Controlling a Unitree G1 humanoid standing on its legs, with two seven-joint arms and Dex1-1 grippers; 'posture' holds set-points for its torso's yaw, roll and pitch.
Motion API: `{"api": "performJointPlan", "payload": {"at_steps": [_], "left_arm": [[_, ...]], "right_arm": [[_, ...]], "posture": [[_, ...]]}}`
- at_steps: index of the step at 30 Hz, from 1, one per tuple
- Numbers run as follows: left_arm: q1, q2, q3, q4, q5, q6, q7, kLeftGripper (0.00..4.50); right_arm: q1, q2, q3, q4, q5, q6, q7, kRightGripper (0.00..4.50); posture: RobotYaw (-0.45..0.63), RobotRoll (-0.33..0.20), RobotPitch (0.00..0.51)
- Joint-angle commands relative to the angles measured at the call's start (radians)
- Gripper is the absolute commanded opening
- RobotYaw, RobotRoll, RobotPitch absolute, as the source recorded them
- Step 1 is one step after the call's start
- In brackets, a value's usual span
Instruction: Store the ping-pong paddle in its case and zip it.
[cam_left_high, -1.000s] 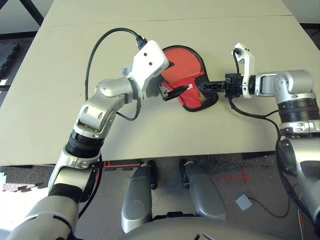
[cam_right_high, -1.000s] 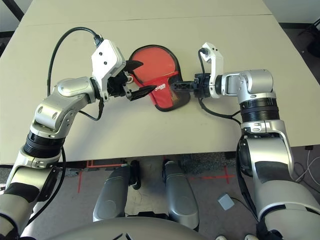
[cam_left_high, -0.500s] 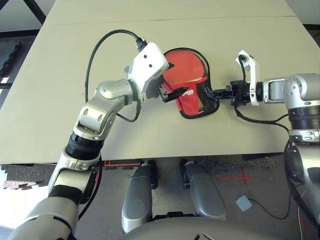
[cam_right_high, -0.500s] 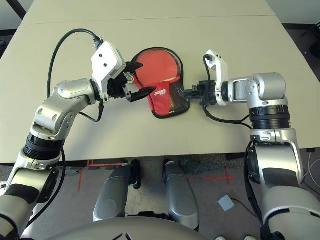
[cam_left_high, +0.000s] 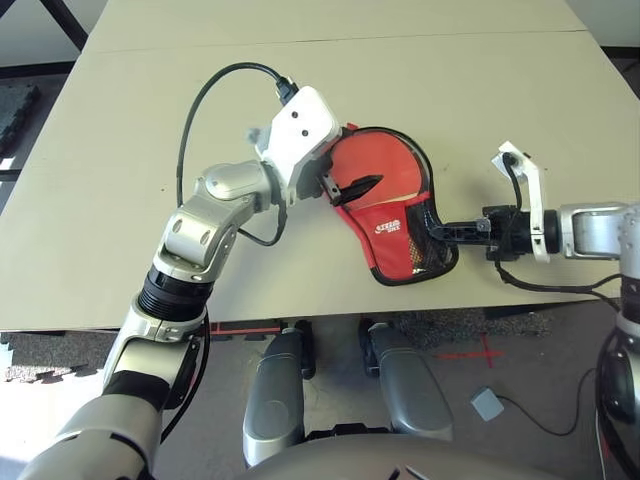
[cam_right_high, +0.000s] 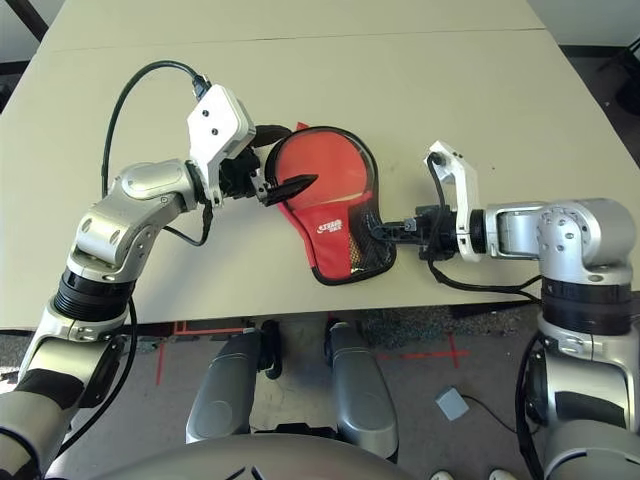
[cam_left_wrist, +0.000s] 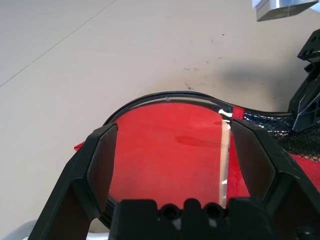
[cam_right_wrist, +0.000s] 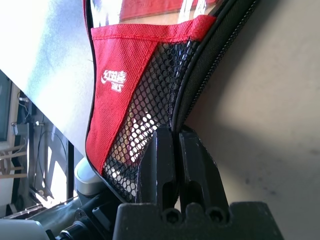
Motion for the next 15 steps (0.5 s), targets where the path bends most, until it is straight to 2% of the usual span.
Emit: {"api": "performJointPlan", "payload": {"at_steps": [1, 8, 12, 15], "left_arm": [[0.011, -0.006, -0.014, -0.003, 0.004, 0.003, -0.004, 4.5], [0.016, -0.012, -0.019, -0.003, 0.01, -0.001, -0.002, 4.5], [0.016, -0.017, -0.021, -0.004, 0.011, -0.002, 0.001, 4.5], [0.016, -0.015, -0.017, 0.003, 0.012, -0.008, -0.002, 4.5]], "right_arm": [[0.037, 0.024, -0.01, -0.036, 0.112, 0.017, -0.099, 0.03], [0.071, 0.068, -0.018, -0.042, 0.285, 0.017, -0.298, 0.03], [0.07, 0.032, -0.008, -0.019, 0.332, 0.017, -0.344, 0.03], [0.014, -0.065, 0.011, 0.014, 0.349, 0.017, -0.278, 0.72]], "posture": [[0.0, 0.0, 0.291], [0.0, 0.0, 0.291], [0.01, 0.0, 0.285], [0.0, 0.0, 0.281]]}}
